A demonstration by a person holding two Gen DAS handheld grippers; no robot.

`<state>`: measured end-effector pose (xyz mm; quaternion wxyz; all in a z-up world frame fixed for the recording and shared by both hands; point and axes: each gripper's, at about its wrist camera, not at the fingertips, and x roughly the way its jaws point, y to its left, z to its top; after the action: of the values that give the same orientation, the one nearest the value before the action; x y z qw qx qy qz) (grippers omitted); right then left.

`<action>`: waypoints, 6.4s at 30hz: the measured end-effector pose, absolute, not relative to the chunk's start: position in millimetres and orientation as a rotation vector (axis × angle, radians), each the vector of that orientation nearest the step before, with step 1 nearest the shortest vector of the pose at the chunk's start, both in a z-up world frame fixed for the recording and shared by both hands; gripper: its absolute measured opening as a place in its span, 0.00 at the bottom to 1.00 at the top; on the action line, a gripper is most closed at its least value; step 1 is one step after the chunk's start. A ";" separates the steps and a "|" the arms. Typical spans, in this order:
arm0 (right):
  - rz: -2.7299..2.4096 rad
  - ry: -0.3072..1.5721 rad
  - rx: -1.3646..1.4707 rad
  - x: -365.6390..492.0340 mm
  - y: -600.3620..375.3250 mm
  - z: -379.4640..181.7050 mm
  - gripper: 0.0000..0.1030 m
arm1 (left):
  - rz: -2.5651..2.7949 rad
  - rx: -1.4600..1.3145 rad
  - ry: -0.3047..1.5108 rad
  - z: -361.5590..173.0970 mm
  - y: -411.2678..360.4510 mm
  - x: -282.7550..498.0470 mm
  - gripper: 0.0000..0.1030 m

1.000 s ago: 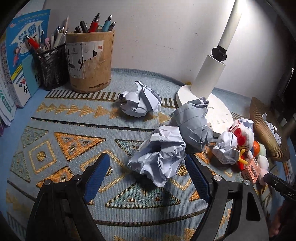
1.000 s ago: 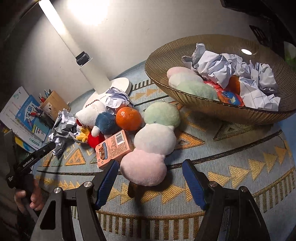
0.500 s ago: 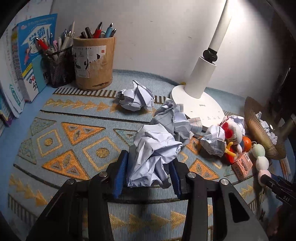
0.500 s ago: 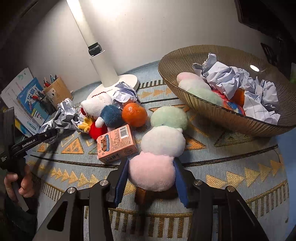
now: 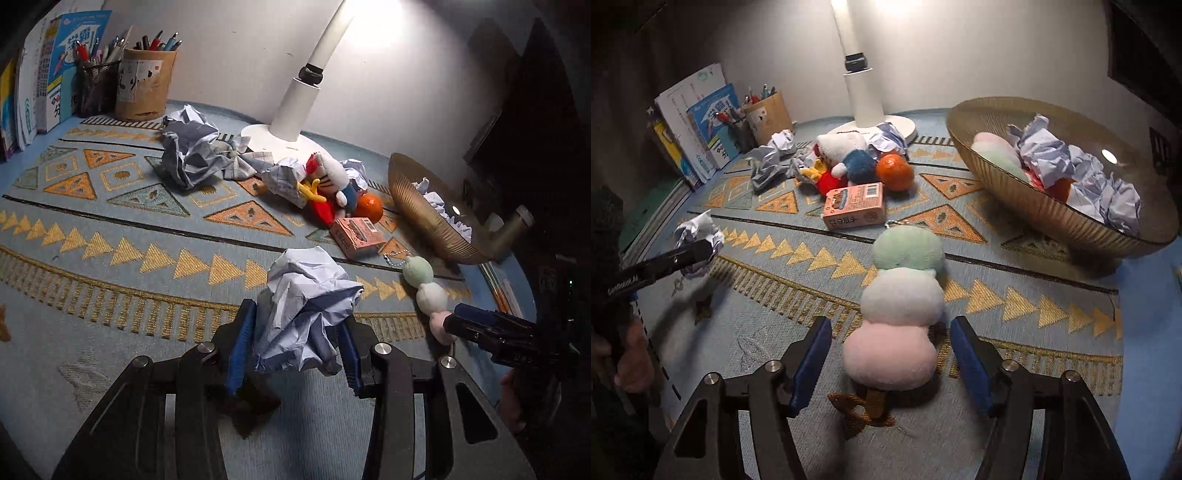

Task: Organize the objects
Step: 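Grasp paper ball with left gripper while right gripper grasps pink-white-green plush, then carry paper ball and plush into the brown bowl and release, then withdraw both grippers from the bowl back over the table, then grasp paper ball with left gripper while right gripper grasps pink snack box, then carry paper ball and snack box into the brown bowl and release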

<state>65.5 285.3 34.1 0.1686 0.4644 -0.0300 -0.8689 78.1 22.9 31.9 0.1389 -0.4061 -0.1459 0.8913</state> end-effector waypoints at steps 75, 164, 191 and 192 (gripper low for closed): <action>-2.925 -0.465 0.965 35.5 386.2 143.9 0.67 | 2.601 -0.786 -0.311 145.1 138.4 12.9 0.76; -2.615 -0.048 1.106 40.1 219.2 51.6 0.39 | 2.835 -1.048 -0.458 61.0 2.9 50.1 0.44; -2.568 0.126 1.251 70.6 220.6 12.3 0.41 | 2.898 -1.041 -0.221 38.8 54.7 81.0 0.45; -2.575 0.146 1.250 71.1 218.5 12.0 0.41 | 2.898 -1.039 -0.219 38.8 55.2 81.2 0.45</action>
<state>71.1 218.5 12.0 0.1375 0.4321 0.0504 -0.8899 81.2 55.2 38.8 0.0275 -0.3365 -0.0711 0.9386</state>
